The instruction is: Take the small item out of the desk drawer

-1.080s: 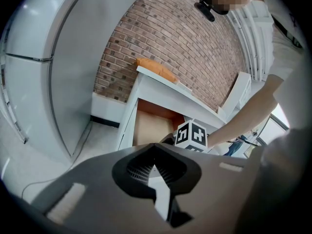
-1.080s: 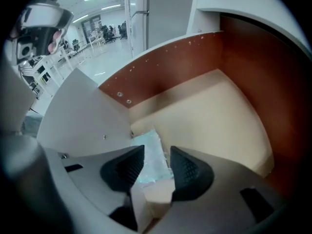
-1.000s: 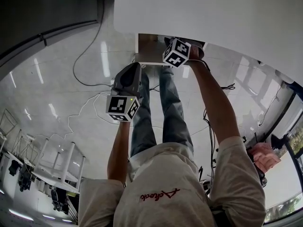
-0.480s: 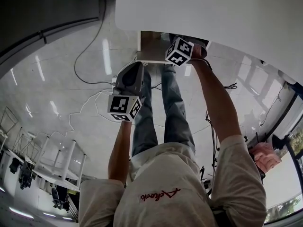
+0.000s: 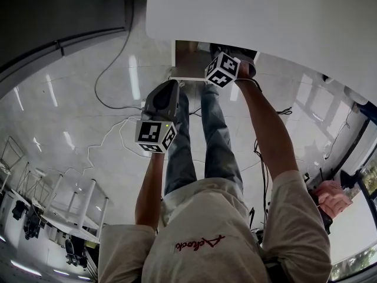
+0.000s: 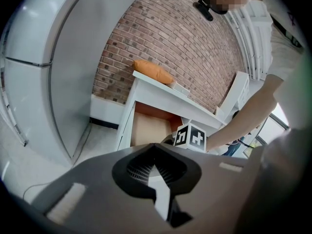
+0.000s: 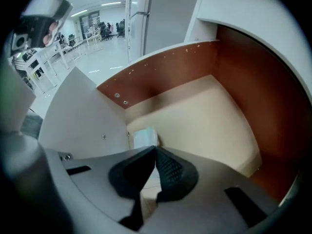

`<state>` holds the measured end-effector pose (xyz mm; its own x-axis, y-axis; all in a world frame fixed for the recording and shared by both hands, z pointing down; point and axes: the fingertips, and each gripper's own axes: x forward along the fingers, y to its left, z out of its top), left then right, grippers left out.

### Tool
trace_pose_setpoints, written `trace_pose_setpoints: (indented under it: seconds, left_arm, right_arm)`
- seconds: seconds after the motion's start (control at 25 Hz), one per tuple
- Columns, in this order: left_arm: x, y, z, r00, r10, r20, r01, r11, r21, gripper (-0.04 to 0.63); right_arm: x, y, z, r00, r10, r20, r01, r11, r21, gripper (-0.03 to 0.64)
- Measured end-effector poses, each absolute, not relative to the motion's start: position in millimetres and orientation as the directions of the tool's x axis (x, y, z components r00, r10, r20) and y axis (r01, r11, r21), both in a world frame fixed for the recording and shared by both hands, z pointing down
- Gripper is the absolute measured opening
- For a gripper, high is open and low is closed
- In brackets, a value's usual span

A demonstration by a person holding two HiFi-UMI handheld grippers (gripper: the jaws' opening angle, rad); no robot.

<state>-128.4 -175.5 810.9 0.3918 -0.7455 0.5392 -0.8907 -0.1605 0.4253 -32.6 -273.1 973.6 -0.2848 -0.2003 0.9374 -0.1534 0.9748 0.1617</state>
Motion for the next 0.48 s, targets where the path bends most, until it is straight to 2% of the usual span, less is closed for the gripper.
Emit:
trace_pose_setpoints:
  seconds: [0.48]
  left_arm:
    - [-127.2, -184.8, 779.3, 0.393, -0.762, 0.515, -0.897, -0.193, 0.398, 0.009]
  right_arm:
    - [-34.5, -266.9, 905.1, -0.373, -0.286, 0.883, -0.217, 0.952, 0.216, 0.012]
